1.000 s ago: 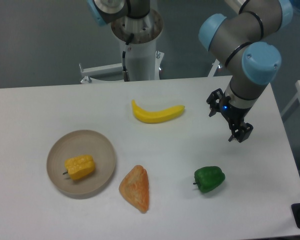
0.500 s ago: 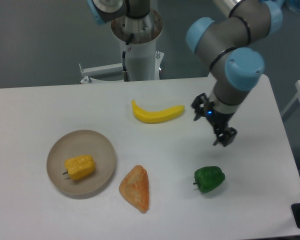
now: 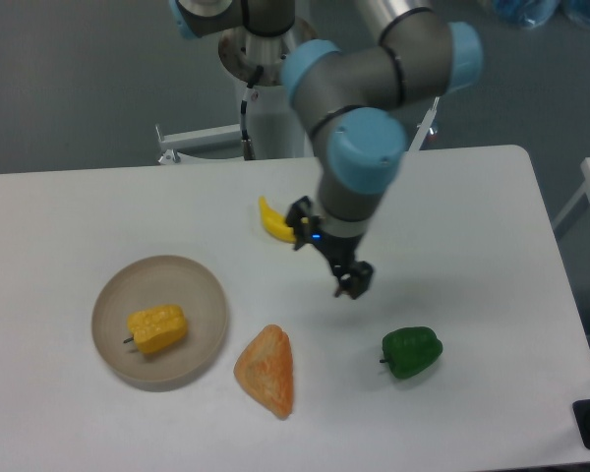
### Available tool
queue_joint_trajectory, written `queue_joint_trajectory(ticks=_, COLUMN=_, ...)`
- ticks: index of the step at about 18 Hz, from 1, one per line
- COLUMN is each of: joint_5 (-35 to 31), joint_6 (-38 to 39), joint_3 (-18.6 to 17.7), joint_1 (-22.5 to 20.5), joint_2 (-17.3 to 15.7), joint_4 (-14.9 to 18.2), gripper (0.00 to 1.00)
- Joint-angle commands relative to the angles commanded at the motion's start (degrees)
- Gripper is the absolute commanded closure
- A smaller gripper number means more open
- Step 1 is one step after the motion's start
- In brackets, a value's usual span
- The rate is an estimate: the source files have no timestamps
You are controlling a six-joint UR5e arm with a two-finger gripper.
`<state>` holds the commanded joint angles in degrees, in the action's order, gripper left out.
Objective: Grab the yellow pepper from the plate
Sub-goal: 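Move the open gripper over the yellow pepper on the beige plate, then lower the gripper onto the yellow pepper and close on it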
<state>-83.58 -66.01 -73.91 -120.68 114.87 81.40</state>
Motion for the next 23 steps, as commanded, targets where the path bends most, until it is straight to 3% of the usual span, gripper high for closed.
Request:
queue_joint_trajectory(ticks=5, joint_5=-0.2, joint_6=4.0, joint_3=-3.4, joint_1=3.6, joint_2=0.1, joint_4=-5.6, gripper=0.0)
queue_joint_trajectory(ticks=8, joint_5=-0.6, joint_6=6.9, joint_3=-3.4, joint_1=6.1, joint_2=1.1, joint_4=-6.8, gripper=0.0)
queue_joint_trajectory(ticks=12, joint_5=-0.6, joint_6=12.9, joint_3=-2.5, joint_1=9.1, joint_2=3.4, joint_4=-10.8, gripper=0.0)
queue_joint_trajectory(ticks=23, joint_5=-0.6, joint_6=15.9, joint_3=-2.4, joint_1=16.5, joint_2=8.9, joint_4=-11.3, gripper=0.0)
